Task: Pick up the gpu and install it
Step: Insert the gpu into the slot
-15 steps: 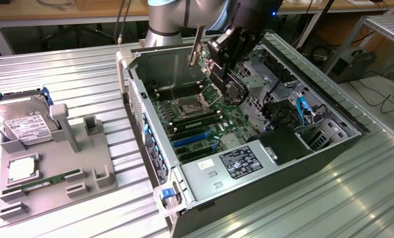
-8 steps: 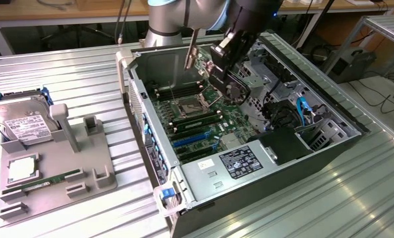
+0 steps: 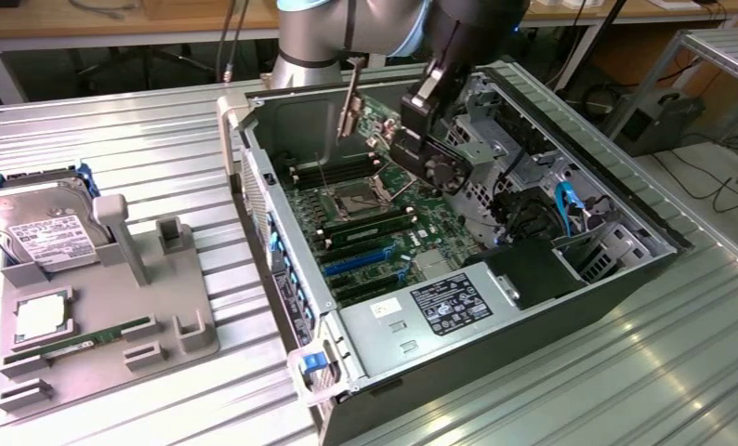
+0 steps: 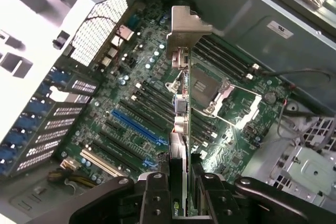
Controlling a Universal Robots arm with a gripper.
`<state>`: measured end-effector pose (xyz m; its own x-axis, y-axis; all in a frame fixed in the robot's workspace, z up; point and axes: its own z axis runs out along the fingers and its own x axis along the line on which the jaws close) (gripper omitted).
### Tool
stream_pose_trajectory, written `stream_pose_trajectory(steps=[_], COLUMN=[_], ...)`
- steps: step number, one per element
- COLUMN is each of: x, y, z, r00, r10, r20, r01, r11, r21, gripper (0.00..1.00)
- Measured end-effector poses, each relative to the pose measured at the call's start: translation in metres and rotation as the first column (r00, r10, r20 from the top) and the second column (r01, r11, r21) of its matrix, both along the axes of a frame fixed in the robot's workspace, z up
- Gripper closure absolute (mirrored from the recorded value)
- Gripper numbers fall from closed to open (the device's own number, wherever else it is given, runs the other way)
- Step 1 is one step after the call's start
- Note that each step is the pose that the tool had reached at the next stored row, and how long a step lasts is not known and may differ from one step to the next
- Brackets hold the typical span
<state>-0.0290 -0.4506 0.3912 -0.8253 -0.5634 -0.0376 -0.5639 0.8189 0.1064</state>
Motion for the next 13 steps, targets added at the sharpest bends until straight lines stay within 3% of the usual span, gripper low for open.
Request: stream_pose_trajectory(steps=[4,6,8,13], x=[0.0,0.0,0.0,0.0], y=[0.0,0.0,0.0,0.0], z=[-0.0015,-0.0023,-0.0034,-0.0056], r00=[0.9972,0.993,0.9857,0.9611], r10=[0.074,0.118,0.168,0.275], r20=[0.0054,0.0086,0.0123,0.0205], r01=[-0.074,-0.118,-0.168,-0.275], r11=[0.9973,0.993,0.9858,0.9613], r21=[-0.0003,-0.0006,-0.0012,-0.0029], gripper=[0.74,0.74,0.74,0.74])
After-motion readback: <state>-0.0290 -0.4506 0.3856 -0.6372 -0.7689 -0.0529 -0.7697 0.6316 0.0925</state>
